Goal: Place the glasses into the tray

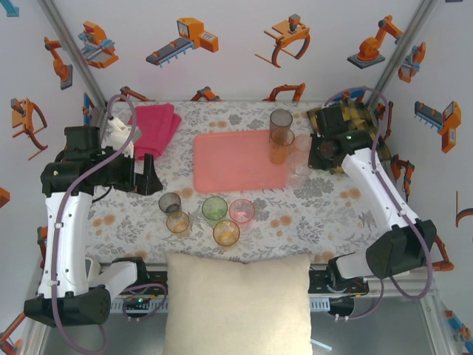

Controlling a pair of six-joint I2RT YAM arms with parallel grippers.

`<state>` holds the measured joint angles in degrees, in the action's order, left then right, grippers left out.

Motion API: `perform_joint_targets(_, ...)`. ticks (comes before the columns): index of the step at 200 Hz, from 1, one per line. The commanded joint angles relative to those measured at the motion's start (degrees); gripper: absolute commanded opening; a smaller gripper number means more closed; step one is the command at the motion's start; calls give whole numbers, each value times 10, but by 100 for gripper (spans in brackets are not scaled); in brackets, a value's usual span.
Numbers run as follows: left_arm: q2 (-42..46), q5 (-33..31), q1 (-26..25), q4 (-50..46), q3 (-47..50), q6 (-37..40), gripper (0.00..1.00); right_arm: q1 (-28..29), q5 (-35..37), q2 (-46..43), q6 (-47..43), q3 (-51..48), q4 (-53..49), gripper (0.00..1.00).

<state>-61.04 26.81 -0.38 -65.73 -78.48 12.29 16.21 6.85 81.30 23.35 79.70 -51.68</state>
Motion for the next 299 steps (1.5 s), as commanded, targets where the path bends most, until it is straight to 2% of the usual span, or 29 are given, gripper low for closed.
perform_joint_targets(1, -2, 5, 1, -9, -9, -5, 97, 0, -7, 21, -13, 31, 32, 0)
perform_joint_targets(120, -4, 17, 10, -10, -9, -10, 97, 0, -31, 113, -7, 46, 82, 0)
perform_joint_targets(299, 2, 24, 9, -8, -1, -9, 97, 11, -23, 146, -10, 39, 84, 2)
